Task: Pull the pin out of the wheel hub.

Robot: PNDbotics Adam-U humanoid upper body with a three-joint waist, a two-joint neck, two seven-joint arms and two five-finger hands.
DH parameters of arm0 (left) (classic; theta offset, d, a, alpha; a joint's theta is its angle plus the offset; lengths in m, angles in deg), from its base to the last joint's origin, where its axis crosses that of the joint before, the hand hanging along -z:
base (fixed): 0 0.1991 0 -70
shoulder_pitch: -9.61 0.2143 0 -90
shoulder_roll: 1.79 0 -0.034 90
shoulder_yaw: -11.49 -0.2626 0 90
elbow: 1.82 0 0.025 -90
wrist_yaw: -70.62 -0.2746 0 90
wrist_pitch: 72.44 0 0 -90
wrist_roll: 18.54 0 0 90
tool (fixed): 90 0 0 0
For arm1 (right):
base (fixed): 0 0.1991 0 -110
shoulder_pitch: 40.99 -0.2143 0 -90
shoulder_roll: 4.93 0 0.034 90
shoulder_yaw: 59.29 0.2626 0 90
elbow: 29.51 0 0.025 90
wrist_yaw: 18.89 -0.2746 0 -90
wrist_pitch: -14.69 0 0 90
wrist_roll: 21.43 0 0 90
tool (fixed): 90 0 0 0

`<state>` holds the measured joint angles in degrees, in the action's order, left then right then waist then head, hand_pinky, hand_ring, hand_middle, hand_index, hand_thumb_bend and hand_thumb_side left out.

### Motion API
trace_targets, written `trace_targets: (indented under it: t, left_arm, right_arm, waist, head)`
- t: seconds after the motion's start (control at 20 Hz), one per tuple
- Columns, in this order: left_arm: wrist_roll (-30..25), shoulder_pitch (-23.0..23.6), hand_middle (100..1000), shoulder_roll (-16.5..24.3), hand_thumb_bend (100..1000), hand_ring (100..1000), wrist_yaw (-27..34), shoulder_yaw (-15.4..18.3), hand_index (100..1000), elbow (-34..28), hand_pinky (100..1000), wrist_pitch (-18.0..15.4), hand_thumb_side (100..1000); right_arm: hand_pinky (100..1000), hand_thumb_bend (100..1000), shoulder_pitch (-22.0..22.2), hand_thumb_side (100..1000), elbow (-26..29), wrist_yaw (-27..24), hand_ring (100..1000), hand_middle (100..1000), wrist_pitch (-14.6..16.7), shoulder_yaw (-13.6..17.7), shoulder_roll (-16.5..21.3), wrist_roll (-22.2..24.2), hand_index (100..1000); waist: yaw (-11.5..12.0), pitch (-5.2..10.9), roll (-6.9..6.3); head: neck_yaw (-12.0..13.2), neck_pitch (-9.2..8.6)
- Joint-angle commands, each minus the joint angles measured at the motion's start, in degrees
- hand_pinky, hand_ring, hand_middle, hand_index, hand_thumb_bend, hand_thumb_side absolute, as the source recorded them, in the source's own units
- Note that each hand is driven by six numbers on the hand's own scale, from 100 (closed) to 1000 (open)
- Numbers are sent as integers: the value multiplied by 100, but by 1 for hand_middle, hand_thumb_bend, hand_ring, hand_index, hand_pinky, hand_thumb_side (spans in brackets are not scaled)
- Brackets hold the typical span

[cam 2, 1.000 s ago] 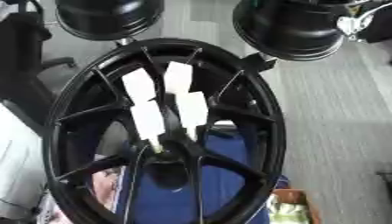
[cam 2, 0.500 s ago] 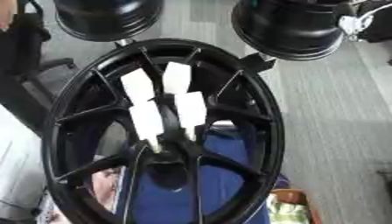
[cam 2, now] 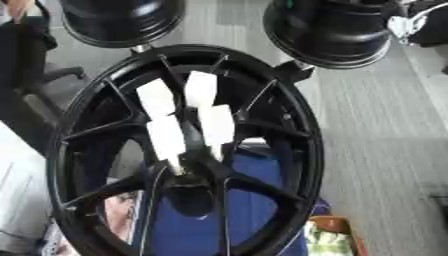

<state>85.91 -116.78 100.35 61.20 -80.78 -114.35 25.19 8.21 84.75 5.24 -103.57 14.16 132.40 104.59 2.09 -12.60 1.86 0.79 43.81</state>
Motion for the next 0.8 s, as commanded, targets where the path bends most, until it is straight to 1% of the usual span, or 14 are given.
trace_targets:
  t: [0.05, 0.35, 0.45, 0.5, 0.55, 0.6, 0.65, 0.7, 0.75, 0.8]
  left_arm:
    - [-33, -109, 595, 112, 271, 614, -18, 13, 756, -34, 623, -1, 513]
    - [-105, -147, 596, 98, 270, 614, -27, -39, 759, -17, 625, 21, 514]
    - [-321, -249, 601, 217, 274, 619, -141, -151, 775, 99, 634, 72, 502]
    - [-634, -356, 613, 343, 276, 630, -327, -266, 785, 211, 648, 105, 505]
    - [-1150, -510, 633, 502, 285, 654, -615, -415, 799, 357, 672, 116, 516]
    - [-1811, -701, 645, 656, 301, 670, -944, -569, 800, 529, 688, 53, 523]
    - [-2525, -919, 657, 806, 312, 684, -1243, -717, 803, 732, 701, -105, 520]
    - [-3214, -1159, 677, 958, 354, 711, -1493, -872, 809, 973, 725, -366, 513]
    - [-3792, -1397, 697, 1074, 398, 734, -1682, -1002, 815, 1244, 749, -683, 484]
    - [-4239, -1631, 722, 1161, 435, 760, -1831, -1119, 824, 1541, 774, -1026, 465]
  right_arm:
    - [897, 100, -110, 327, 33, -36, 921, 868, -21, 55, 104, 89, 893]
    - [899, 100, -388, 335, 33, 35, 925, 874, 1, -154, -22, 474, 898]
    - [898, 100, -428, 333, 33, 80, 924, 874, -41, -180, -58, 561, 897]
    - [898, 100, -431, 335, 33, 97, 924, 874, -66, -187, -71, 588, 897]
    - [898, 100, -414, 335, 33, 107, 924, 873, -86, -189, -72, 603, 896]
    - [898, 100, -382, 332, 33, 113, 924, 873, -101, -181, -66, 603, 896]
    - [898, 100, -345, 327, 33, 117, 924, 873, -113, -164, -57, 586, 896]
    - [898, 100, -308, 321, 33, 119, 923, 872, -123, -141, -49, 554, 895]
    - [897, 100, -273, 316, 33, 125, 922, 870, -136, -116, -39, 514, 894]
    - [896, 100, -237, 314, 33, 143, 921, 869, -155, -92, -24, 471, 893]
  waist:
    - [4, 127, 5]
    - [20, 170, 39]
    - [26, 192, 44]
    - [24, 206, 45]
    - [22, 221, 44]
    - [24, 237, 39]
    - [28, 251, 30]
    - [30, 264, 18]
    - [32, 274, 8]
    - [32, 282, 0]
  head:
    - [-16, 31]
    - [-54, 31]
    - [-65, 31]
    - [-68, 31]
    - [-74, 31]
    - [-80, 31]
    - [-76, 31]
    - [-65, 31]
    - [-59, 31]
    - [-55, 31]
